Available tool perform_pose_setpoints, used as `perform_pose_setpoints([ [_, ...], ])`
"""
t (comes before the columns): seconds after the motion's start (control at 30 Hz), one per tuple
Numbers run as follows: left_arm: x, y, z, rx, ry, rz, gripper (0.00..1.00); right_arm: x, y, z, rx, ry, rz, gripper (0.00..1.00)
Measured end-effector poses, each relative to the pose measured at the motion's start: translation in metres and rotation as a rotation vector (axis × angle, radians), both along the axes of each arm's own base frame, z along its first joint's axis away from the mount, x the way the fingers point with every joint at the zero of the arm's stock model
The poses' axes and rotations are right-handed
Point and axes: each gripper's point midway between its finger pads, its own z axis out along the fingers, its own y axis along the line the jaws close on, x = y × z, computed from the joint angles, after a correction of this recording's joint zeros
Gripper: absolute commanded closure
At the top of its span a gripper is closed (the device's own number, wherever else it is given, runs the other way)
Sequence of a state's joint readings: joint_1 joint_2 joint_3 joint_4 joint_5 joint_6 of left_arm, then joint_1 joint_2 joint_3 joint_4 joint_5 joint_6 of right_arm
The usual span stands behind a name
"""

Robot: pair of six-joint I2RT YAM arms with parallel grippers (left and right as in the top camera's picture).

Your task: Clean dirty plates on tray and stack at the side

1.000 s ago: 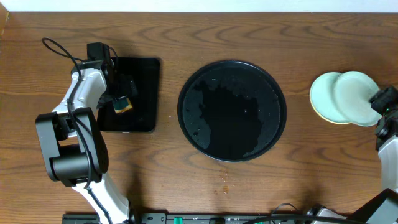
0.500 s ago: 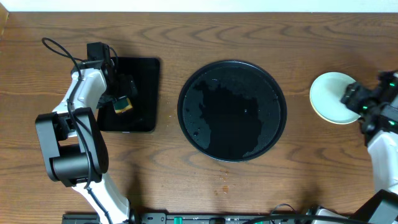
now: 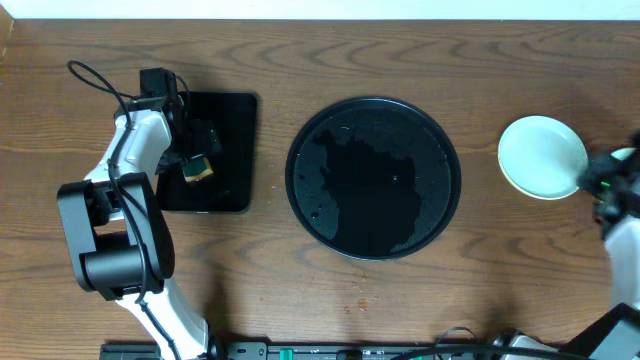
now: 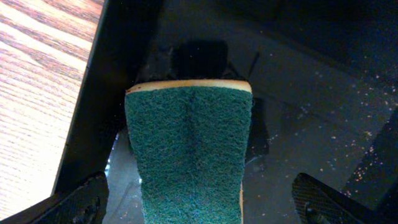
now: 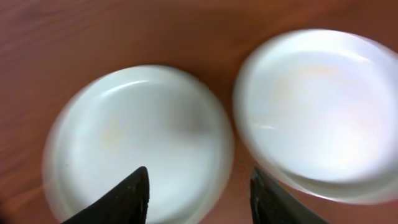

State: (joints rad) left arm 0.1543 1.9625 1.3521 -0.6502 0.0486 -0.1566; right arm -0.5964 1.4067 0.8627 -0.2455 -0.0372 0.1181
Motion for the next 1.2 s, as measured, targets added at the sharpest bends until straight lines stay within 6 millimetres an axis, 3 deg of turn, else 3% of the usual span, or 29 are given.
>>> perform_pose_setpoints([
  [0.23,0.0,0.0,0.0,0.0,0.0,0.0,0.06,-0.073,-0.078,-0.01,0.059,0.003,-0.334,0.53],
  [0.37,0.0,0.0,0.0,0.0,0.0,0.0,0.06,-0.113,-0.108,-0.039,0.145,0.023,-0.508,0.54],
  [0.43,0.0,0.0,0.0,0.0,0.0,0.0,0.06,-0.123,-0.115,-0.057,0.192,0.035,-0.553,0.55],
  [0.6,0.0,0.0,0.0,0.0,0.0,0.0,0.06,-0.128,-0.127,-0.09,0.263,0.027,-0.595,0.57],
  [0.87,0.0,0.0,0.0,0.0,0.0,0.0,0.06,-0.114,-0.147,-0.09,0.225,-0.06,-0.588,0.61],
  [1.1,0.0,0.0,0.0,0.0,0.0,0.0,0.06,-0.106,-0.153,-0.118,0.256,-0.078,-0.592,0.63],
  [1.2,0.0,0.0,0.0,0.0,0.0,0.0,0.06,-0.103,-0.158,-0.116,0.242,-0.102,-0.59,0.7],
])
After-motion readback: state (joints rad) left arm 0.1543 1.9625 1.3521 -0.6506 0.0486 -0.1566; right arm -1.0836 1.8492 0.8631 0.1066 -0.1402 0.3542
